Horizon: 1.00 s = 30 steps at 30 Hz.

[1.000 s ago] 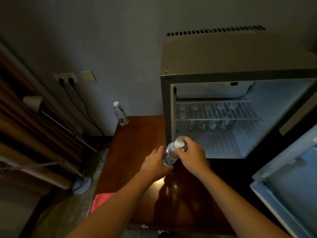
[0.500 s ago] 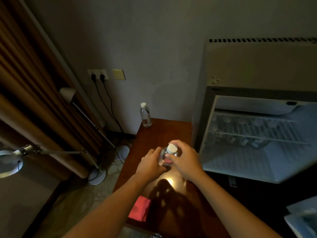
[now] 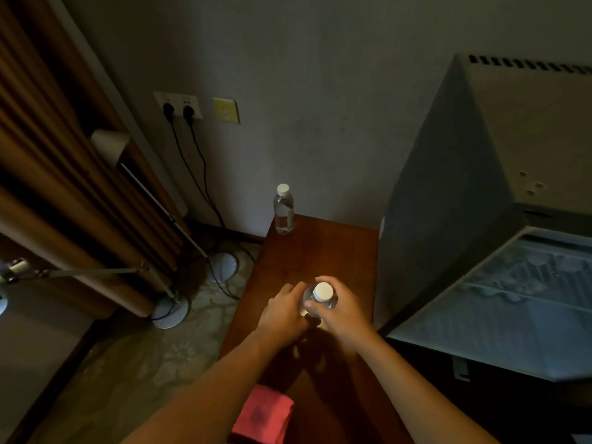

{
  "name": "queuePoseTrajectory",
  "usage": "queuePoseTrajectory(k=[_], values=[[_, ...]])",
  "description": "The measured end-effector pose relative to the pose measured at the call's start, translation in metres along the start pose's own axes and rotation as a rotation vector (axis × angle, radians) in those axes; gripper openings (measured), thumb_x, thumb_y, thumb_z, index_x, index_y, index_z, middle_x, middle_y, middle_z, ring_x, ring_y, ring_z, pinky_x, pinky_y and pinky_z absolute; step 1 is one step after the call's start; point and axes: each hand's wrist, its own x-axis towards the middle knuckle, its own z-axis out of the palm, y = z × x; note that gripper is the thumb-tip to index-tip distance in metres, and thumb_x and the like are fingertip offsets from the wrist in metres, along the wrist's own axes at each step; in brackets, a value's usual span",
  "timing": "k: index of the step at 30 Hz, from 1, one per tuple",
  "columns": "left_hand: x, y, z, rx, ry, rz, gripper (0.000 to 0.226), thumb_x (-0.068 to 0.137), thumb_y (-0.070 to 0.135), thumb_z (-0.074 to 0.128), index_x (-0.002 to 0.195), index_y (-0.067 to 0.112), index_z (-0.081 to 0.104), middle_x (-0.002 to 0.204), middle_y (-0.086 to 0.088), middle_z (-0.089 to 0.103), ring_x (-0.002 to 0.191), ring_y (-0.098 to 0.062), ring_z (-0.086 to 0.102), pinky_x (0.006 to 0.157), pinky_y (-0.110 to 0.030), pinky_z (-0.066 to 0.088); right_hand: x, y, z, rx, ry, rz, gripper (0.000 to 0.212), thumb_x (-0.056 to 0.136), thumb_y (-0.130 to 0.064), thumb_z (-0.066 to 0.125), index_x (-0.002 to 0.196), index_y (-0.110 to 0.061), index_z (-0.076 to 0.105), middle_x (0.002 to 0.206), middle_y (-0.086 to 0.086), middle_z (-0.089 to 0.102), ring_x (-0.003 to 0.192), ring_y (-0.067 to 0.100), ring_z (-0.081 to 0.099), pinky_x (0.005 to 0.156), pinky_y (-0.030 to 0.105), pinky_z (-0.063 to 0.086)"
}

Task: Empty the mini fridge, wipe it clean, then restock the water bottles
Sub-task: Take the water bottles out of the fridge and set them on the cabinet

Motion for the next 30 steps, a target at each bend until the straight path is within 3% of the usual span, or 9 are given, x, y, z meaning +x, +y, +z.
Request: queuePoseTrajectory(k=[5,8,14,18,24,30], values=[[0.018,-0.02,0.001,-0.019,-0.041,-0.035,0.052,0.083,0.028,0.072,0.126,0.035,0.045,0.121,0.006,0.053,0.108,-0.02,0.059,0.093,-0.036,0.053,0.019,0.001,0.013,-0.019,0.013,0.004,0.038,0.081,-0.022,0.078,0.11,-0.036,0.057,0.111,-0.017,0.06,0.105,0.008,0.059,0.087,0.023,0.053],[0.027,-0.029,0.006,-0.043,-0.073,-0.05,0.054,0.087,0.023,0.07,0.135,0.028,0.045,0.128,0.004,0.054,0.115,-0.02,0.056,0.096,-0.03,0.046,0.025,0.002,0.02,-0.066,0.028,-0.015,0.033,0.083,-0.023,0.077,0.103,-0.039,0.057,0.11,-0.017,0.06,0.102,0.005,0.058,0.082,0.015,0.049],[0.041,-0.037,0.008,-0.097,-0.109,-0.052,0.057,0.084,0.022,0.069,0.136,0.027,0.047,0.125,0.002,0.055,0.11,-0.02,0.058,0.086,-0.028,0.048,0.041,0.01,0.025,-0.1,0.079,-0.003,0.031,0.082,-0.026,0.077,0.107,-0.034,0.061,0.107,-0.015,0.063,0.099,0.002,0.06,0.082,0.015,0.05],[0.049,-0.038,0.005,-0.118,-0.111,-0.042,0.058,0.083,0.02,0.07,0.135,0.03,0.047,0.123,0.004,0.058,0.104,-0.016,0.061,0.086,-0.031,0.056,0.049,0.007,0.025,-0.121,0.093,-0.01,0.033,0.082,-0.025,0.077,0.105,-0.04,0.058,0.107,-0.017,0.061,0.098,-0.003,0.058,0.076,0.008,0.046],[0.065,-0.041,0.005,-0.133,-0.066,-0.045,0.053,0.088,0.023,0.066,0.137,0.028,0.045,0.122,0.003,0.064,0.106,-0.014,0.063,0.088,-0.027,0.053,0.068,0.002,0.028,-0.172,0.126,-0.041,0.036,0.082,-0.025,0.077,0.101,-0.045,0.053,0.104,-0.021,0.057,0.094,-0.009,0.055,0.074,0.005,0.042],[0.094,-0.041,-0.004,-0.062,-0.058,-0.053,0.055,0.09,0.022,0.066,0.139,0.026,0.043,0.132,0.001,0.048,0.114,-0.02,0.056,0.089,-0.028,0.047,0.095,-0.006,0.024,-0.142,0.161,-0.053,0.035,0.084,-0.022,0.075,0.101,-0.043,0.053,0.1,-0.024,0.054,0.093,-0.014,0.053,0.073,0.005,0.041]])
